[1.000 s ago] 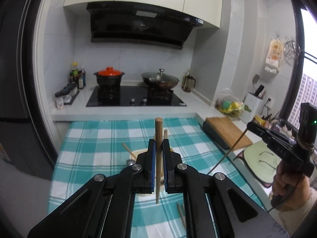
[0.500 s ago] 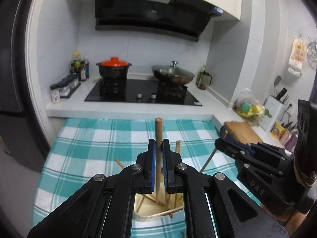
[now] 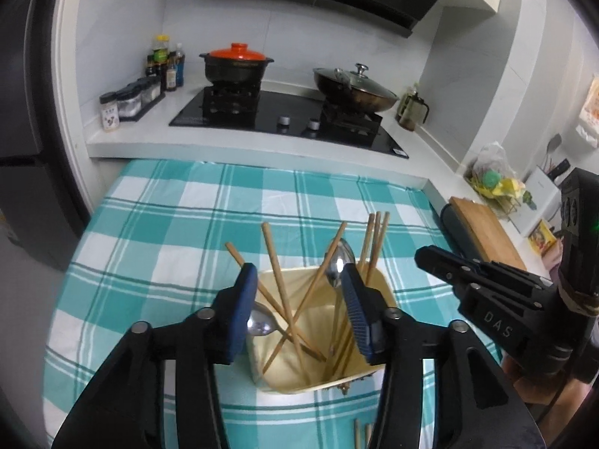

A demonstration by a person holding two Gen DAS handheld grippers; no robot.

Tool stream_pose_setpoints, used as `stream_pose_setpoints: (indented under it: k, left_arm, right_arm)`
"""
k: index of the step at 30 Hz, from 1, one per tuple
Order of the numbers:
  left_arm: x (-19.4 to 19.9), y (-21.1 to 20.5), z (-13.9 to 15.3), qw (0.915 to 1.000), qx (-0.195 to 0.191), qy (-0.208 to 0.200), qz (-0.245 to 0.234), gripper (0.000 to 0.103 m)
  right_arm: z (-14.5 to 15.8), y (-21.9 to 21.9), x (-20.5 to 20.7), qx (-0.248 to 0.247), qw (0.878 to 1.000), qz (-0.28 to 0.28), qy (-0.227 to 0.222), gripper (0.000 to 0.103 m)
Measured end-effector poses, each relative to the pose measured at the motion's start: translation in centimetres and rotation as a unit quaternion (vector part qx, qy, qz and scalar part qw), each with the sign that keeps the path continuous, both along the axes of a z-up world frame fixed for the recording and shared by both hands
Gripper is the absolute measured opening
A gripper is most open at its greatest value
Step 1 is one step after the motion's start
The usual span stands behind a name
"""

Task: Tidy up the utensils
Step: 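Release the chopstick from the right tool while the left tool releases its chopstick into the holder, then move both open tools back over the last two chopsticks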

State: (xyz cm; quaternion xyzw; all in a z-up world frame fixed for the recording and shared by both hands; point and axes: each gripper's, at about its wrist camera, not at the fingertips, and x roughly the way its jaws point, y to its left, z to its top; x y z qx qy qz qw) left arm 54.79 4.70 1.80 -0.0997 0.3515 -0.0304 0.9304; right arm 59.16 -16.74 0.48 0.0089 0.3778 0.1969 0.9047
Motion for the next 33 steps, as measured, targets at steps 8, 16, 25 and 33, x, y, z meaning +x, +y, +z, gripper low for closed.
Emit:
stream_pose_setpoints:
  k: [8,16,25,33]
  left_arm:
    - [-10.4,1.4,2.3,0.994,0.094,-0.001,-0.056,0.074]
    - [-20.8,-0.2,-5.3,0.986,0.113,0.063,-0.105,0.078]
    - [-26.7,-1.8,-15.1,0.996,0.036,0.067,-0.048,0.082]
    - [-27.8,-4.4,-19.3,0.994,0.048,0.095,-0.027,0.082]
  right_arm:
    - [5.5,-2.9,-8.2,-0.018,0.998,0.004,-0.067,0.039]
    - [2.4,-7.4,-20.6,-0.08,0.994,0.026,-0.071,0.048]
    - [-10.1,-10.9,-30.6,-0.068,0.993,-0.085,-0.051,0.048]
    - [-17.4,-11.3,-34.4,-0.055,0.987,-0.153,-0.009,0.048]
